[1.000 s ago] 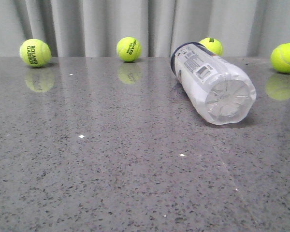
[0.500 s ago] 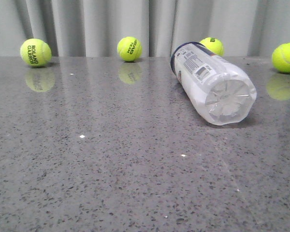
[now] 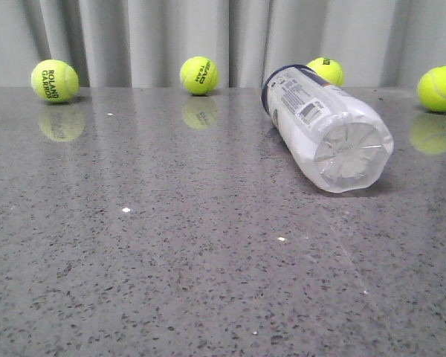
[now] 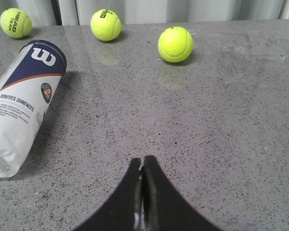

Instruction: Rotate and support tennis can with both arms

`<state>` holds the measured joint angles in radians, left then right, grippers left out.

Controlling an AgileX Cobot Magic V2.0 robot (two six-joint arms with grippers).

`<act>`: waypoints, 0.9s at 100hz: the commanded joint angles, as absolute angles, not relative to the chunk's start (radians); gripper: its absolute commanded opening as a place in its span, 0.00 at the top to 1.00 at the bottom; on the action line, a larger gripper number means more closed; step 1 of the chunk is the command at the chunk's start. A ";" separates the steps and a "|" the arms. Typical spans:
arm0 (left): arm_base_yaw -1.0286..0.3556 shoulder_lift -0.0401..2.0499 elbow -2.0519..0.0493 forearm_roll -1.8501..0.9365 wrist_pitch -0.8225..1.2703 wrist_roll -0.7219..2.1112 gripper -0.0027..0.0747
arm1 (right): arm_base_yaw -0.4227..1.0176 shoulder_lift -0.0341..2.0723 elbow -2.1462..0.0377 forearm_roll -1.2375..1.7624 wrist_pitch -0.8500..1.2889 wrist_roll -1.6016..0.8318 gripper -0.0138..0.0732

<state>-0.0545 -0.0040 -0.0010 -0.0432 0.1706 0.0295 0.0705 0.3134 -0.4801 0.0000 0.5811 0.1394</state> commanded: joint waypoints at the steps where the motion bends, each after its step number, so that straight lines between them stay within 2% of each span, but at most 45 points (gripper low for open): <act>1: -0.054 -0.037 0.043 -0.051 0.094 0.020 0.99 | 0.064 0.397 -0.579 -0.007 0.576 0.136 0.92; 25: -0.054 -0.037 0.043 -0.051 0.094 0.020 0.99 | 0.064 0.633 -0.742 -0.007 0.737 0.136 0.91; 32: -0.054 -0.037 0.043 -0.051 0.094 0.020 0.99 | 0.064 0.685 -0.769 -0.007 0.754 0.136 0.87; 39: -0.054 -0.037 0.043 -0.051 0.094 0.020 0.99 | 0.064 0.723 -0.786 -0.007 0.754 0.136 0.78; 46: -0.054 -0.037 0.043 -0.051 0.094 0.020 0.99 | 0.064 0.748 -0.797 -0.007 0.748 0.136 0.66; 65: -0.054 -0.037 0.043 -0.051 0.094 0.020 0.99 | 0.064 0.762 -0.811 -0.007 0.743 0.136 0.19; 72: -0.054 -0.037 0.043 -0.051 0.094 0.020 0.99 | 0.064 0.762 -0.811 -0.007 0.741 0.136 0.07; 90: -0.054 -0.037 0.043 -0.051 0.094 0.020 0.99 | 0.064 0.762 -0.811 -0.007 0.709 0.135 0.12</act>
<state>-0.0545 -0.0040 -0.0010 -0.0432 0.1706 0.0295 0.0705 0.7617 -0.7746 0.0000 0.7938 0.1394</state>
